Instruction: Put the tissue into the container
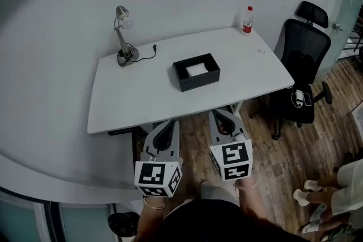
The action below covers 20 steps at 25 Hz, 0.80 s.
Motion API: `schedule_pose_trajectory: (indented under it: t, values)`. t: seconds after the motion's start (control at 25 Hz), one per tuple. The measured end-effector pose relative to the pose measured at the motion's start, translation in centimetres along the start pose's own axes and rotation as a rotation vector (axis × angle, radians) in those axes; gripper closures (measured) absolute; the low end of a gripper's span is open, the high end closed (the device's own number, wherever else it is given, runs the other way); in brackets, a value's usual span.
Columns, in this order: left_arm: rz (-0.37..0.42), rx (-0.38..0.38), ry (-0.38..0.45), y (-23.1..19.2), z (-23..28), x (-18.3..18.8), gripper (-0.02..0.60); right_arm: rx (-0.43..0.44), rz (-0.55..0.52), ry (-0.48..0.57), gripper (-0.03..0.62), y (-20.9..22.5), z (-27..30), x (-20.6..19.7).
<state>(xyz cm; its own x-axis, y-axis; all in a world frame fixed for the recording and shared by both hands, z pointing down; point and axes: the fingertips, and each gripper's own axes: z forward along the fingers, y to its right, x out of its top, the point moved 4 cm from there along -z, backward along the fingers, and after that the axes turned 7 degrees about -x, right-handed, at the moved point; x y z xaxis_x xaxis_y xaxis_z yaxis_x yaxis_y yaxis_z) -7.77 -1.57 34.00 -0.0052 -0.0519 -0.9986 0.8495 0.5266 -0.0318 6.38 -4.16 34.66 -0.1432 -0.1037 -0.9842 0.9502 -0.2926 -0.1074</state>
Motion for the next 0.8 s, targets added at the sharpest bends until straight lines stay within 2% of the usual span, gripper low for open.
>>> schedule_pose_trajectory:
  t: [0.32,0.52,0.8]
  values:
    - [0.011,-0.016,0.004,0.8,-3.8,0.1,0.552,0.004,-0.001,0.049,0.574,-3.0,-4.5,0.8]
    - [0.018,-0.014,0.009,1.7,-5.9,-0.2,0.552,0.018,0.055,0.065,0.574,-3.9,-7.2,0.8]
    - [0.022,-0.015,0.006,2.7,-8.4,-0.6,0.552,-0.005,0.016,0.069,0.574,-5.3,-9.7,0.5]
